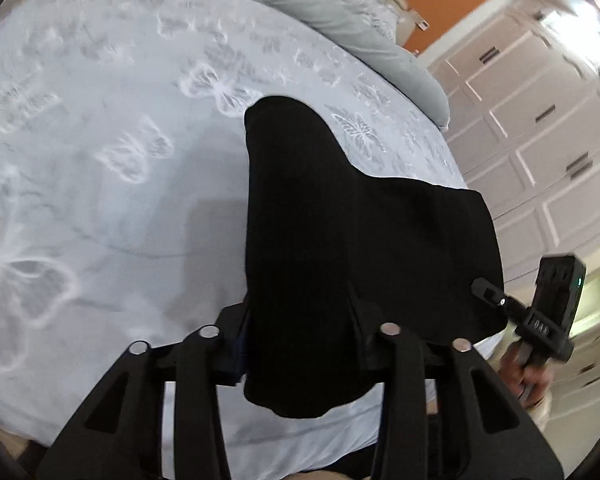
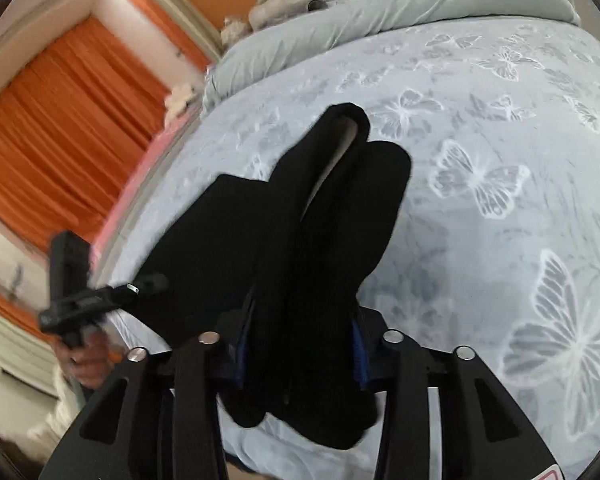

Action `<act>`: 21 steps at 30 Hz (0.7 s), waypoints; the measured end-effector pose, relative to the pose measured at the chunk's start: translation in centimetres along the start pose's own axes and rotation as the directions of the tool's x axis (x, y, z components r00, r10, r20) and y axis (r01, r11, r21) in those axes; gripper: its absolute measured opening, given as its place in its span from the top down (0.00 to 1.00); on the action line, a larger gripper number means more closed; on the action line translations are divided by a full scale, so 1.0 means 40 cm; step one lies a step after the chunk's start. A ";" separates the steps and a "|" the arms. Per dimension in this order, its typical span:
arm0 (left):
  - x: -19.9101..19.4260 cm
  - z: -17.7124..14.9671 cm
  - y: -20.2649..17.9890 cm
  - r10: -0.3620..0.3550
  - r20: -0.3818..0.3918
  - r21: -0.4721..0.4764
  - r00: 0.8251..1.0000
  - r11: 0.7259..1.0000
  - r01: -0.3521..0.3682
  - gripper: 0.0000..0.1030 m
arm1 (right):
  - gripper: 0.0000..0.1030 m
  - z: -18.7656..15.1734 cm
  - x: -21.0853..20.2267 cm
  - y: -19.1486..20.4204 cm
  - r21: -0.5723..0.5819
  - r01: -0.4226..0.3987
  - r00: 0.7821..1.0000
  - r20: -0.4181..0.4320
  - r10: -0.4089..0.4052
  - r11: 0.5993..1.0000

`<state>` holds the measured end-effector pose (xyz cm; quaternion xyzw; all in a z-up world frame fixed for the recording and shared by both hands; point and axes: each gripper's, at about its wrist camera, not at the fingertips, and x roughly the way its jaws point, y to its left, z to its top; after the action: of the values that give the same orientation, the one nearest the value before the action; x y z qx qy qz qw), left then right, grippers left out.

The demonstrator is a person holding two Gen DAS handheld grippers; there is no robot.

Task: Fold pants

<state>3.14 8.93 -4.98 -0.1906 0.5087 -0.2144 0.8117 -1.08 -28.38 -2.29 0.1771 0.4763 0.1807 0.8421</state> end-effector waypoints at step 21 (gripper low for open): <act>0.148 0.005 -0.180 0.437 0.218 0.234 0.872 0.845 -0.482 0.24 | 1.00 0.118 0.188 -0.051 0.095 0.304 0.952 0.001 -0.306 0.948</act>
<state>4.52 -0.27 -5.51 0.0381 0.4385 -0.0676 0.8954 6.90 -27.21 -6.51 0.1422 0.4991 0.0244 0.8544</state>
